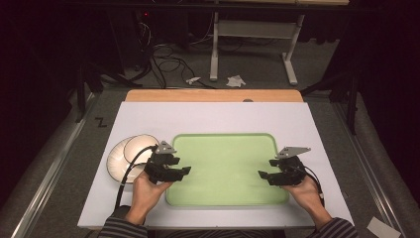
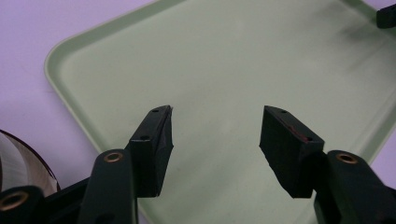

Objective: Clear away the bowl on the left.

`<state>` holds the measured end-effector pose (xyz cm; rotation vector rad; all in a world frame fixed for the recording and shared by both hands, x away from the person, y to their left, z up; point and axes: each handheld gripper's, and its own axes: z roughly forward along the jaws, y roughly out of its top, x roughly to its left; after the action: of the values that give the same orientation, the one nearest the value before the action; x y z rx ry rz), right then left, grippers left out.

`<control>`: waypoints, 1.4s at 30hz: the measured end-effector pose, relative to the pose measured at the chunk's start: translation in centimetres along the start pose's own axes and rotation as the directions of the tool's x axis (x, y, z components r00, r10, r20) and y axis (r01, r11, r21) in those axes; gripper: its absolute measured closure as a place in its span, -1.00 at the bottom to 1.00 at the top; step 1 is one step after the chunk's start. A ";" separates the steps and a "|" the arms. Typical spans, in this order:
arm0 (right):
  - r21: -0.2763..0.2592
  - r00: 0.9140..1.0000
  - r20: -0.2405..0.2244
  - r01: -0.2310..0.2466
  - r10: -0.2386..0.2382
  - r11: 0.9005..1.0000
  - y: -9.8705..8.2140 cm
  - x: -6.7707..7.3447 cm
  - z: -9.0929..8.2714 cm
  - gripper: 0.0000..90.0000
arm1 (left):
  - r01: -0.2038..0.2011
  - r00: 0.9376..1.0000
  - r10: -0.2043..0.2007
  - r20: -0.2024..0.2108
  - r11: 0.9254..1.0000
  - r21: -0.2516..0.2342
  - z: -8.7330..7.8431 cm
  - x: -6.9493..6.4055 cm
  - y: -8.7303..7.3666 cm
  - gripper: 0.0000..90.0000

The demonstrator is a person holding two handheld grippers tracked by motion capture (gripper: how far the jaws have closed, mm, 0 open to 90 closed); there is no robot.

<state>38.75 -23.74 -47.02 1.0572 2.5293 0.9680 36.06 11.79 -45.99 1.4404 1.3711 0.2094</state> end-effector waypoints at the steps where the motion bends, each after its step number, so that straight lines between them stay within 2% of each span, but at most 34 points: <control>1: 0.002 1.000 0.003 -0.007 0.007 1.000 0.0 0.0 0.0 -0.16 | -0.004 1.000 0.004 -0.004 1.000 0.003 0.0 0.1 0.0 -0.02; 17: 0.001 1.000 0.000 0.004 -0.004 1.000 0.0 0.1 -0.1 -0.15 | -0.006 1.000 0.006 -0.003 0.997 -0.074 -0.8 0.1 0.7 -0.04; 22: 0.004 1.000 -0.003 0.005 -0.005 1.000 0.1 0.1 -0.1 -0.14 | -0.010 1.000 0.010 -0.003 0.994 -0.109 -1.0 0.1 1.0 -0.10; 23: 0.002 1.000 -0.002 0.003 -0.003 1.000 0.1 0.1 -0.1 -0.14 | -0.019 1.000 0.018 -0.009 0.994 -0.111 -1.1 0.2 1.1 -0.10; 30: 0.000 1.000 -0.003 0.004 -0.004 1.000 0.1 0.1 -0.1 -0.14 | -0.015 1.000 0.012 -0.020 0.993 -0.120 -1.3 0.2 1.4 -0.10; 33: 0.002 1.000 -0.002 0.003 -0.003 1.000 0.1 0.1 -0.1 -0.14 | -0.031 0.999 0.026 -0.037 0.990 -0.135 -1.2 0.3 1.6 -0.11; 34: 0.004 1.000 -0.004 0.002 -0.002 1.000 0.1 0.1 -0.1 -0.13 | -0.051 0.997 0.043 -0.060 0.991 -0.127 -0.9 0.5 1.7 -0.11; 36: 0.011 1.000 -0.003 0.006 -0.006 1.000 0.1 0.0 0.0 -0.13 | -0.066 0.996 0.057 -0.066 0.989 -0.133 -0.8 0.4 1.8 -0.11; 38: 0.016 1.000 -0.002 0.002 -0.002 1.000 0.1 0.0 0.0 -0.13 | -0.063 0.997 0.055 -0.062 0.988 -0.141 -0.9 0.4 1.9 -0.11; 41: 0.008 1.000 -0.006 0.004 -0.003 1.000 0.1 0.1 0.0 -0.12 | -0.068 0.996 0.058 -0.075 0.988 -0.141 -1.1 0.6 2.1 -0.11; 42: 0.011 1.000 -0.007 0.000 0.000 1.000 0.1 0.1 0.1 -0.12 | -0.057 0.995 0.045 -0.090 0.989 -0.136 -1.3 0.8 2.4 -0.09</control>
<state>38.76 -23.58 -47.04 1.0589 2.5433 0.9609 36.82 13.74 -44.09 1.3648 1.3631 0.3967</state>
